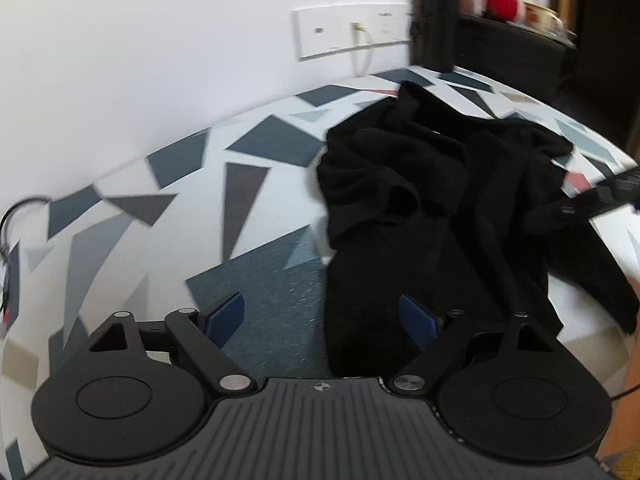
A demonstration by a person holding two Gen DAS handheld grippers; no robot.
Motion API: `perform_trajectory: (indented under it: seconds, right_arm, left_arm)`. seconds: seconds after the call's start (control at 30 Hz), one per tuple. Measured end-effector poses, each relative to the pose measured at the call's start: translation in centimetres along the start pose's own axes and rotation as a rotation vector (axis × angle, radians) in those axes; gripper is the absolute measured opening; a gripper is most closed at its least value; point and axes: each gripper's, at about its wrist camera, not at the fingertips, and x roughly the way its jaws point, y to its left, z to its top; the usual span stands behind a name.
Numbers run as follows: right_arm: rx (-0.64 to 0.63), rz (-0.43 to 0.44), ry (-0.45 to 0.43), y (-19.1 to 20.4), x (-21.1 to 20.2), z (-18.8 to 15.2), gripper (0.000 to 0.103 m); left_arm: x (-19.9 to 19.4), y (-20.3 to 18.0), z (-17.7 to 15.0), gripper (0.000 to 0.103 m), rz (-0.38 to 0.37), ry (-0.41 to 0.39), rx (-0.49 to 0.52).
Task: Fold clothes
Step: 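Lower both tools onto the black garment and close them on its edge, then lift the black garment high with both tools to shake it out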
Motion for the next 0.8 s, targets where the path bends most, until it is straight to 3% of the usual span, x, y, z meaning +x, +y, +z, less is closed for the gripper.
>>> perform_trajectory:
  seconds: [0.1,0.13,0.17,0.23,0.27,0.3,0.37,0.47,0.57,0.63,0.73,0.8]
  right_arm:
    - [0.08,-0.014,-0.033,-0.5,1.0,0.3,0.028]
    - [0.107,-0.024,-0.041,-0.7,0.9,0.4,0.013]
    - [0.129,-0.034,-0.054,-1.0,0.6,0.4,0.006]
    - [0.162,-0.048,-0.105,-1.5,-0.8,0.1,0.005]
    - [0.177,-0.054,-0.135,-1.8,-1.6,-0.1,0.004]
    - [0.192,-0.06,-0.164,-2.1,-2.5,-0.3,0.004]
    - [0.243,-0.065,-0.227,-3.0,-4.5,-0.8,0.003]
    - [0.328,-0.062,-0.298,-5.0,-7.5,-1.7,0.003]
    - [0.362,-0.06,-0.307,-6.1,-8.7,-2.7,0.003]
    - [0.378,-0.028,-0.278,-6.5,-8.2,-3.2,0.004]
    - [0.412,0.012,-0.261,-6.9,-7.3,-3.8,0.012]
    - [0.405,0.015,-0.269,-6.6,-6.5,-3.9,0.023]
  left_arm:
    - [1.2,-1.2,0.1,0.086,-0.008,0.013,0.121]
    - [1.5,-1.7,0.1,0.086,-0.014,0.016,0.172]
    - [1.8,-2.2,0.0,0.084,-0.02,0.02,0.223]
    - [2.5,-2.7,-0.1,0.048,-0.04,0.044,0.316]
    - [2.5,-2.6,-0.1,0.017,-0.052,0.051,0.324]
    - [2.6,-2.4,0.0,0.007,-0.029,0.06,0.304]
    - [1.7,-1.0,0.2,0.006,-0.023,0.046,0.212]
    - [-0.2,2.8,-0.1,0.006,-0.054,0.048,-0.013]
    - [-1.4,5.7,-1.4,0.006,-0.143,0.079,-0.212]
    - [-1.4,5.8,-2.1,0.009,-0.178,0.111,-0.22]
    - [-0.8,5.2,-2.6,0.028,-0.147,0.135,-0.162]
    - [-0.3,5.2,-2.6,0.052,-0.155,0.135,-0.163]
